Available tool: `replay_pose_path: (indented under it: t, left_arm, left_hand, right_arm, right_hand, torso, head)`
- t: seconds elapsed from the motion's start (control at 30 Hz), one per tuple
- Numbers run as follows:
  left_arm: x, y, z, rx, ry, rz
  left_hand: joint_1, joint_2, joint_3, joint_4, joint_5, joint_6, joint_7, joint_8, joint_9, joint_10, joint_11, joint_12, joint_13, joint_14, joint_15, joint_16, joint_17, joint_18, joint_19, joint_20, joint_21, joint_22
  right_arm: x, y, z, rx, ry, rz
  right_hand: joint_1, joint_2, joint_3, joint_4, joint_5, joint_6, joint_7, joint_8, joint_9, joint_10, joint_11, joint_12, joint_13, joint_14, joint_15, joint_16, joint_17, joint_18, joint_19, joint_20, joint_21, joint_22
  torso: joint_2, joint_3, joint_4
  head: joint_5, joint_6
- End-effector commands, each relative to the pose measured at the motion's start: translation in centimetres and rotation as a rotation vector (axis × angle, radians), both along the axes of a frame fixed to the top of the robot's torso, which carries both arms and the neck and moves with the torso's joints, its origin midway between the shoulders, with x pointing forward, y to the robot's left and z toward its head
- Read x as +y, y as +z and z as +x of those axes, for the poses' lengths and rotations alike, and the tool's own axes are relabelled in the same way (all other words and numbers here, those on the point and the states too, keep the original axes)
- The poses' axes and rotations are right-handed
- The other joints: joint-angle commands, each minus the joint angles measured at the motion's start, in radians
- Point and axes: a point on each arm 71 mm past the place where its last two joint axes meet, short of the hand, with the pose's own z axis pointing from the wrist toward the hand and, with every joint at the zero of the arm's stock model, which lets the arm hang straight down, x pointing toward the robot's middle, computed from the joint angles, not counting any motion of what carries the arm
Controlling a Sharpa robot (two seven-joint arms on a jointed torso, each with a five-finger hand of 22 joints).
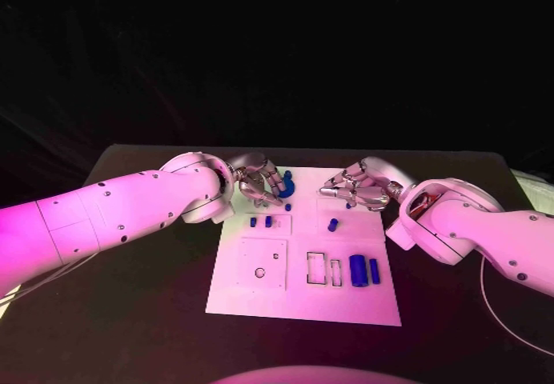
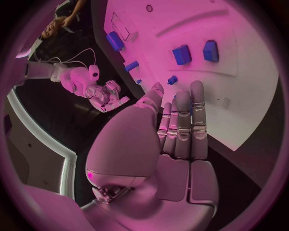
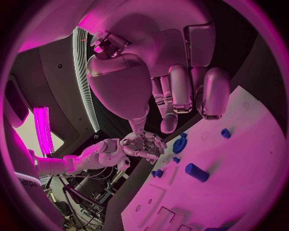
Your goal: Assemble the parts on the task board
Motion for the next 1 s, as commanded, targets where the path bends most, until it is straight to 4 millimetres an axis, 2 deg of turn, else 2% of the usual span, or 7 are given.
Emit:
replay_pose_path:
  t: [0.03, 0.1, 0.23, 0.33, 0.43, 0.67, 1.0]
  left_arm:
    - [-1.3, 0.4, -0.3, -0.218, -0.115, 0.089]
    - [-1.7, 0.1, -0.4, -0.244, -0.127, 0.126]
    - [-2.4, -0.7, -0.5, -0.265, -0.129, 0.186]
    - [-2.7, -1.1, -0.4, -0.265, -0.122, 0.23]
    - [-3.0, -1.3, -0.4, -0.264, -0.12, 0.265]
    - [-3.7, -1.5, -0.5, -0.259, -0.12, 0.305]
    - [-4.5, -1.9, -0.6, -0.229, -0.122, 0.34]
  left_hand:
    - [-0.002, -0.016, -0.001, -0.008, -0.002, 0.038, -0.011, -0.047, -0.051, 0.038, -0.005, -0.053, -0.065, 0.054, -0.004, -0.021, -0.038, 0.015, 0.046, -0.004, -0.018, -0.024]
    - [-0.009, -0.023, -0.004, -0.009, -0.001, 0.063, -0.014, -0.069, -0.076, 0.066, -0.009, -0.073, -0.095, 0.101, -0.011, 0.002, -0.032, 0.012, 0.085, -0.01, -0.017, -0.03]
    - [-0.019, -0.03, -0.006, -0.011, -0.002, 0.099, -0.014, -0.102, -0.113, 0.105, -0.015, -0.103, -0.14, 0.207, -0.019, 0.183, 0.135, 0.007, 0.15, -0.018, 0.018, -0.009]
    - [-0.025, -0.029, -0.003, -0.01, -0.002, 0.122, -0.005, -0.117, -0.131, 0.142, -0.019, -0.115, -0.161, 0.282, -0.024, 0.337, 0.288, -0.027, 0.245, -0.025, 0.218, 0.168]
    - [-0.027, -0.029, 0.002, -0.009, -0.002, 0.147, -0.007, -0.129, -0.146, 0.165, -0.02, -0.134, -0.182, 0.319, -0.027, 0.429, 0.381, -0.049, 0.296, -0.029, 0.342, 0.281]
    - [-0.031, -0.027, 0.015, -0.007, -0.003, 0.188, -0.019, -0.157, -0.176, 0.195, -0.027, -0.173, -0.22, 0.333, -0.034, 0.464, 0.396, -0.063, 0.326, -0.036, 0.435, 0.368]
    - [-0.012, -0.004, 0.05, -0.013, -0.002, 0.219, -0.019, -0.168, -0.189, 0.222, -0.03, -0.189, -0.237, 0.336, -0.038, 0.454, 0.367, -0.07, 0.342, -0.04, 0.478, 0.408]
  right_arm:
    - [0.1, 0.0, 0.0, -0.008, -0.001, 0.003]
    - [0.0, 0.1, 0.0, -0.014, -0.007, 0.007]
    - [0.0, 0.2, 0.1, -0.024, -0.019, 0.016]
    - [0.0, 0.2, 0.1, -0.027, -0.026, 0.024]
    - [0.0, 0.3, 0.1, -0.033, -0.031, 0.031]
    - [-0.2, 0.4, 0.2, -0.046, -0.043, 0.046]
    - [0.0, 0.4, 0.2, -0.049, -0.036, 0.052]
  right_hand:
    - [0.015, 0.005, -0.004, -0.002, 0.004, 0.002, 0.001, -0.003, 0.0, -0.029, 0.0, -0.038, -0.031, 0.046, -0.003, -0.01, 0.019, 0.017, -0.012, 0.0, -0.01, -0.009]
    - [0.028, 0.011, -0.005, -0.002, 0.003, -0.002, 0.002, -0.004, -0.001, -0.058, 0.001, -0.083, -0.072, 0.038, -0.002, -0.031, -0.007, 0.02, -0.019, 0.001, -0.018, -0.023]
    - [0.054, 0.025, -0.006, -0.003, 0.013, -0.009, 0.005, -0.006, -0.001, -0.074, 0.004, -0.104, -0.094, 0.025, 0.0, -0.068, -0.046, 0.026, -0.034, 0.002, -0.038, -0.054]
    - [0.071, 0.034, -0.014, -0.001, 0.017, -0.018, 0.009, -0.007, -0.001, -0.095, 0.008, -0.138, -0.13, -0.004, 0.004, -0.144, -0.127, 0.043, -0.083, 0.005, -0.101, -0.149]
    - [0.082, 0.041, -0.024, 0.0, 0.02, -0.025, 0.012, -0.007, 0.0, -0.103, 0.011, -0.164, -0.165, -0.018, 0.006, -0.192, -0.172, 0.053, -0.109, 0.008, -0.145, -0.207]
    - [0.091, 0.047, -0.036, 0.0, 0.031, -0.028, 0.013, -0.005, 0.0, -0.102, 0.012, -0.18, -0.199, -0.024, 0.006, -0.228, -0.204, 0.06, -0.122, 0.008, -0.179, -0.25]
    - [0.095, 0.05, -0.039, -0.001, 0.034, -0.026, 0.012, -0.004, 0.0, -0.101, 0.011, -0.183, -0.208, -0.025, 0.006, -0.237, -0.211, 0.061, -0.124, 0.008, -0.187, -0.26]
  torso:
    - [0.001, 0.0, -0.0004]
    - [0.001, 0.0001, -0.0008]
    - [0.001, -0.0007, -0.0005]
    - [0.002, -0.0011, -0.0003]
    - [0.002, 0.0003, -0.0013]
    - [0.003, -0.0022, 0.0015]
    - [0.001, 0.0007, -0.0022]
  head:
    - [-0.002, 0.003]
    - [-0.002, 0.005]
    - [-0.005, 0.006]
    - [-0.004, 0.008]
    - [-0.005, 0.006]
    - [-0.01, 0.003]
    - [-0.01, 0.002]
